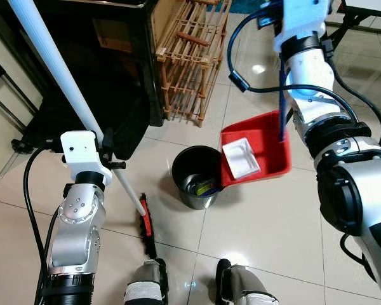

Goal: Sweep floor

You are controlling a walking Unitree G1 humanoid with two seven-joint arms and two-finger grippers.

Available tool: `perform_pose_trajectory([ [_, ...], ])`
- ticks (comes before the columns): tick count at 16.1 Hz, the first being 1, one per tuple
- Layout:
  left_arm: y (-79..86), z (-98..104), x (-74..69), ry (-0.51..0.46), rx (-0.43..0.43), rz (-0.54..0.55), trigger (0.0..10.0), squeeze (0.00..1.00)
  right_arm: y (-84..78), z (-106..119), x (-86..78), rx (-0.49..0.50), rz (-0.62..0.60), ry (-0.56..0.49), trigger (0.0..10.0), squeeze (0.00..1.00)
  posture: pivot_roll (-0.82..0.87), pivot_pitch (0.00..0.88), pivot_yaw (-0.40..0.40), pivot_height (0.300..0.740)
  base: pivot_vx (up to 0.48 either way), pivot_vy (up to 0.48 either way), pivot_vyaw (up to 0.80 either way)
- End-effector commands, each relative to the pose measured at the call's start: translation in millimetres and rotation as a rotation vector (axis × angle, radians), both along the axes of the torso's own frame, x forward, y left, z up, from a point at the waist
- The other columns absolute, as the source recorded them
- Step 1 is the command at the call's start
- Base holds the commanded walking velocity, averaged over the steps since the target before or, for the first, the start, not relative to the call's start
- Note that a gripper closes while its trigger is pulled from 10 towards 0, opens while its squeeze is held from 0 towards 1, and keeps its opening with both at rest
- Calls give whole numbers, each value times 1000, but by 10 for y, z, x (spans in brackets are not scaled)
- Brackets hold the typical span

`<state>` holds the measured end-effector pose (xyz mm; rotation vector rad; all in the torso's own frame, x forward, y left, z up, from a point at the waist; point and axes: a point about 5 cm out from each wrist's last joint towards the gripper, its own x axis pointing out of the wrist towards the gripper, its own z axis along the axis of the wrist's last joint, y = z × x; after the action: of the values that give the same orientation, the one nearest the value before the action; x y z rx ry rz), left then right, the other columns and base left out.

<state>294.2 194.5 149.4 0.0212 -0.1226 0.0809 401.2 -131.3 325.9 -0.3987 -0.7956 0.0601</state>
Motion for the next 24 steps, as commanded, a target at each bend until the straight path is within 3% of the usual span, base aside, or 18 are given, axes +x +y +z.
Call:
perform_pose_trajectory([
  [1,6,87,-16,-44,6,3,10000,0,41,140,-57,-36,6,-95,10000,0,119,196,16,740,0,0,0],
  [3,8,87,-17,-45,6,3,10000,0,70,134,-66,-71,11,-107,10000,0,119,196,16,740,0,0,0],
  [6,0,87,-17,-44,5,0,10000,0,57,120,-50,-27,22,-78,10000,0,118,192,18,740,0,0,0],
  [9,-9,86,-18,-44,4,-3,10000,0,-33,119,-6,111,36,-11,10000,0,119,188,18,740,0,0,0],
  [13,-14,87,-12,-45,3,-4,10000,0,-64,117,15,166,43,19,10000,0,120,186,16,740,0,0,0],
  [24,-14,82,-12,-44,4,-3,10000,0,36,89,-22,19,41,-28,10000,0,118,189,13,740,0,0,0],
])
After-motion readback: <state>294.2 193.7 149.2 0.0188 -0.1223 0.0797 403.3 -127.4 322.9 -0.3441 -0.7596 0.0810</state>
